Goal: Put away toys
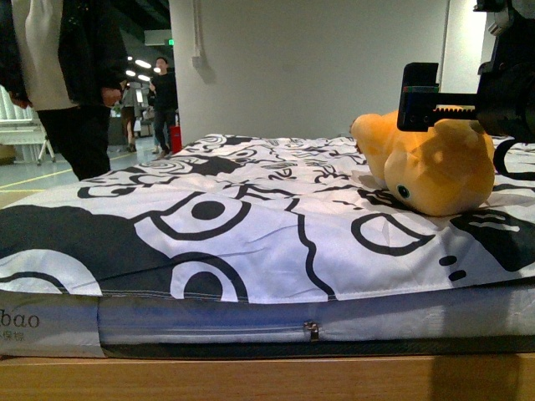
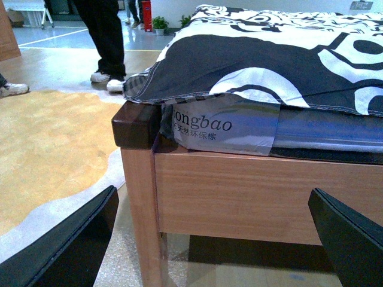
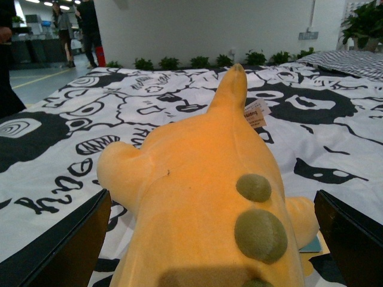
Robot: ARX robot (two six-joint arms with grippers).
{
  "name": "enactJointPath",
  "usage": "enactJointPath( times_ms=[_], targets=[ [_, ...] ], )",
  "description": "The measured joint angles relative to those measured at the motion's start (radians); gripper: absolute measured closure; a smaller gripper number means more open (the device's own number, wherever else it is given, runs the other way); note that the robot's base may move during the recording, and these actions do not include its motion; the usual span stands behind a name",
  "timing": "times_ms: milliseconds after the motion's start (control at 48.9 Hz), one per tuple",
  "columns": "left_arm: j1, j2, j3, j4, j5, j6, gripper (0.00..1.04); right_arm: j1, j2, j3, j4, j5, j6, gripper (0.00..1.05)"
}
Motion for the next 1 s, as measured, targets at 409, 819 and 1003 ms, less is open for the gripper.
enactJointPath(
  times_ms=[409,819,1003],
  targets=[
    [0.000,0.000,0.000,0.000,0.000,0.000,0.06,0.029,0.097,-0.055,-0.016,0.006,-0.023,0.00],
    [0.000,0.000,0.000,0.000,0.000,0.000,0.06,0.049,-0.030,-0.183,0.056,-0.005,-0.008,0.54],
    [0.000,0.000,0.000,0.000,0.000,0.000,0.06,0.048,-0.195,-0.269,0.045,-0.063,0.023,0.77]
  ],
)
